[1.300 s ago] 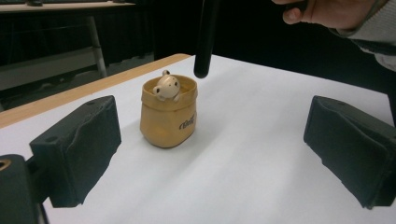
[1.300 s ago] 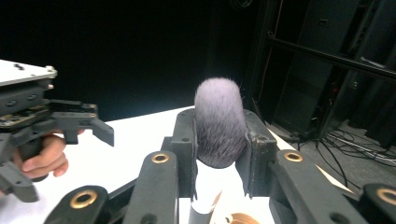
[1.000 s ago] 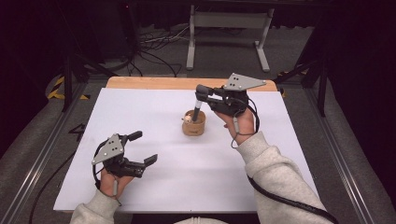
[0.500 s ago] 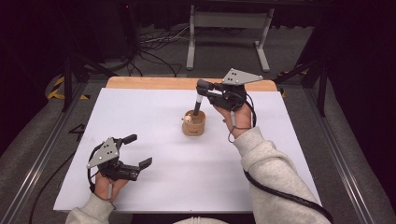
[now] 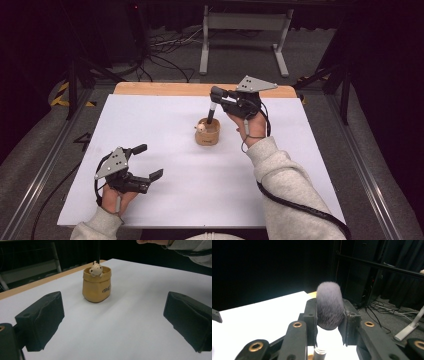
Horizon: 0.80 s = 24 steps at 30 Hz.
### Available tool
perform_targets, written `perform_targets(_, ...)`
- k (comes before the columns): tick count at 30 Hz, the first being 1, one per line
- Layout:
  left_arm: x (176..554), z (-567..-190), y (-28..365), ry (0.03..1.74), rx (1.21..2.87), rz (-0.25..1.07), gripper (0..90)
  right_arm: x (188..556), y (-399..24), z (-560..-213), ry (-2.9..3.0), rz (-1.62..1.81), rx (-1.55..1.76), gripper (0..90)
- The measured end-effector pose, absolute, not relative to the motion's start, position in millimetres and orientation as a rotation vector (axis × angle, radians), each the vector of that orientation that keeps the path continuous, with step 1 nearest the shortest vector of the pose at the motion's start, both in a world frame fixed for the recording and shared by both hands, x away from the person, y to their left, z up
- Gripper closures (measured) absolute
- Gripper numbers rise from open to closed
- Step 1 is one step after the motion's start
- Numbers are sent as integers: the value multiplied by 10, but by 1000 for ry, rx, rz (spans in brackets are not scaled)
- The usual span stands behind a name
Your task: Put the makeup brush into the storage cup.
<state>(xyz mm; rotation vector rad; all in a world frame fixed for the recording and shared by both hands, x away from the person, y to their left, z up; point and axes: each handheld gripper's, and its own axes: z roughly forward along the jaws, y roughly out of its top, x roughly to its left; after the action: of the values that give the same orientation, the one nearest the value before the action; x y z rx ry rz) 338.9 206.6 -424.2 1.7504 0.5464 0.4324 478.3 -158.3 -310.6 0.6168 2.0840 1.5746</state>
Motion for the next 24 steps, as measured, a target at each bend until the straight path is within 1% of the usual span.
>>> perform_targets(11,3385,-4245,2037,531,1767,429,38,4824,-1560,-3296,2113,1555,636,705)
perform_targets(24,3397,-4252,2039,531,1773,429,39,4839,-1537,-3422,2136,1542,654,703)
